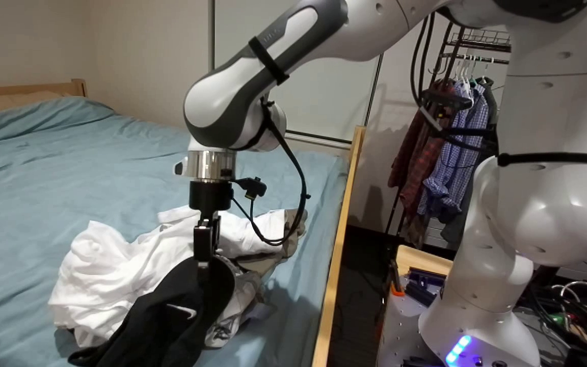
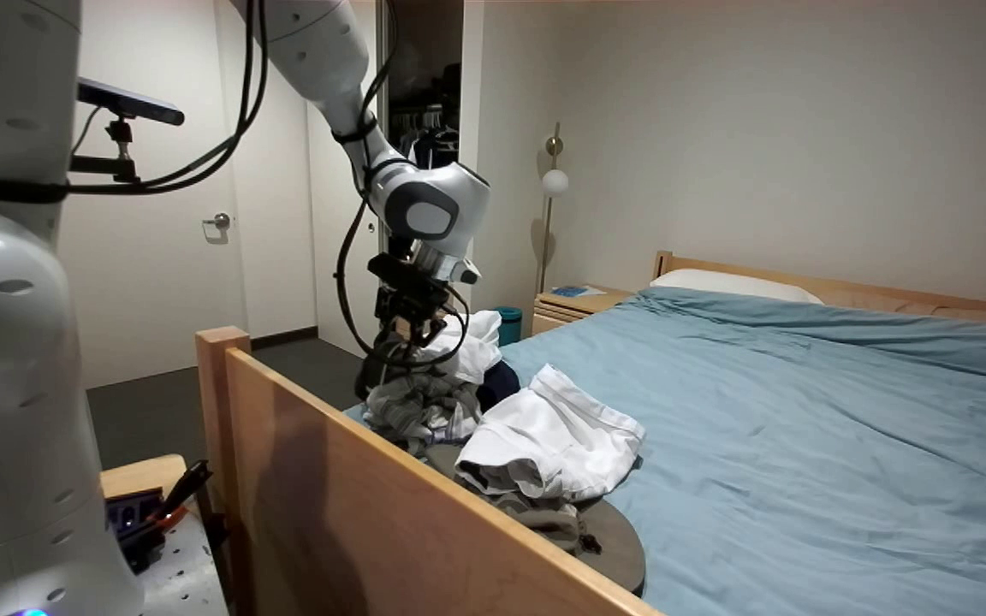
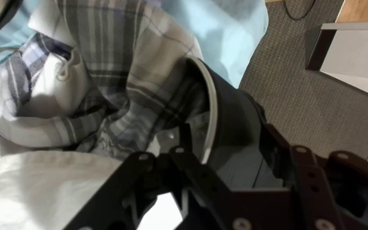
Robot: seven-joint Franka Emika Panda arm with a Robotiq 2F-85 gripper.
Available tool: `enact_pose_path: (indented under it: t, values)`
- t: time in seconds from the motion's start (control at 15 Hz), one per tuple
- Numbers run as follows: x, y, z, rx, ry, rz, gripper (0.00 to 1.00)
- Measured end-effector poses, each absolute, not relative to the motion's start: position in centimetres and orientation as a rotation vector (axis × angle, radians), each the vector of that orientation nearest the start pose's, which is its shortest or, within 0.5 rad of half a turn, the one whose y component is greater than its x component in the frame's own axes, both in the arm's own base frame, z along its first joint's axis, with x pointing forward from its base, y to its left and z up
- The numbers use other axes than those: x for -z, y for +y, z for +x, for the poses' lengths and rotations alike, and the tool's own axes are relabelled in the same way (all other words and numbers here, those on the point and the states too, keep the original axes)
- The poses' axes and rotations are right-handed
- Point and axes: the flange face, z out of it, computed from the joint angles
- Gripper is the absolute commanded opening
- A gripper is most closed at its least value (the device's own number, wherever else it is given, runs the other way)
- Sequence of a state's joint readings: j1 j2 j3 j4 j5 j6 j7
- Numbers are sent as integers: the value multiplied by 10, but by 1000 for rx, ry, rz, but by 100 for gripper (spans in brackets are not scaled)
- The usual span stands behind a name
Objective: Move the black cap to the right
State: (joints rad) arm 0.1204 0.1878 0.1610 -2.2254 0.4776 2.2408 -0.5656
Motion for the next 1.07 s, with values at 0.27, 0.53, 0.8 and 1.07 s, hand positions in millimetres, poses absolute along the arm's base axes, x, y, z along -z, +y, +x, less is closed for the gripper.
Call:
enact_pose_path:
  t: [0.27, 0.53, 0.8, 1.07]
  values:
    - [-278, 161, 502, -176, -698, -2642, 8]
    - [-280, 163, 501, -195, -706, -2631, 7]
    - [-286, 167, 504, -189, -734, -2618, 7]
    - [-301, 171, 503, -155, -842, -2590, 7]
